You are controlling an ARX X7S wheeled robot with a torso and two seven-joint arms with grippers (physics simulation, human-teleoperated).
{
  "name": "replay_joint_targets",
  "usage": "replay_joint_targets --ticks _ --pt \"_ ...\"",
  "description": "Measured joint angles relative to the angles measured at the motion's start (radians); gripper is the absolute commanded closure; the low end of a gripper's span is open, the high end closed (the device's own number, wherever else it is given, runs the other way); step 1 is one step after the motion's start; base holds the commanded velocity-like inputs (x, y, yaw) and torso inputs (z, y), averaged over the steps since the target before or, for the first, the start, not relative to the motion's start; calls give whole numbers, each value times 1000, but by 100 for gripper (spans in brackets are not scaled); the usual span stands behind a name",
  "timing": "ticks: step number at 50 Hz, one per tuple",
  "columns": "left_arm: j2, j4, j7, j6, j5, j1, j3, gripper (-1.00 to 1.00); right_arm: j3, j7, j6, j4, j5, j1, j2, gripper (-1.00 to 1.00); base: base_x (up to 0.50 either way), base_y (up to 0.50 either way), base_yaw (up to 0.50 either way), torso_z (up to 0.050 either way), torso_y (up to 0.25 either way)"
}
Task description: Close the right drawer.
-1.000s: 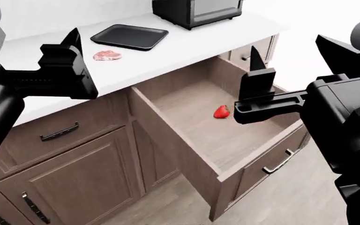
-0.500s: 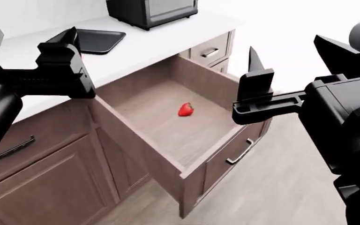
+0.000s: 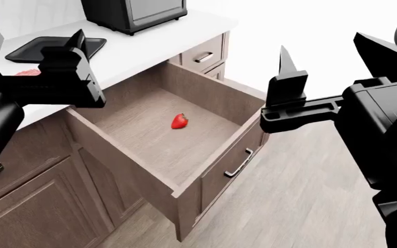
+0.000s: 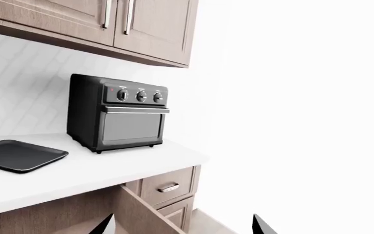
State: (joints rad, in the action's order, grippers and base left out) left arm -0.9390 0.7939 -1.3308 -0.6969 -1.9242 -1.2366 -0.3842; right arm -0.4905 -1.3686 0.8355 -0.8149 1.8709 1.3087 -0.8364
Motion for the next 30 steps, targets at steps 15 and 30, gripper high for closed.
replay_joint_targets --ticks 15,30 --pt "-1 0 2 3 3 0 -3 -100 -3 3 5 -1 -6 9 -7 -100 388 316 0 0 0" --pt "-5 1 4 4 7 1 -6 -100 -15 11 9 -4 -11 6 -4 -100 200 158 -52 0 0"
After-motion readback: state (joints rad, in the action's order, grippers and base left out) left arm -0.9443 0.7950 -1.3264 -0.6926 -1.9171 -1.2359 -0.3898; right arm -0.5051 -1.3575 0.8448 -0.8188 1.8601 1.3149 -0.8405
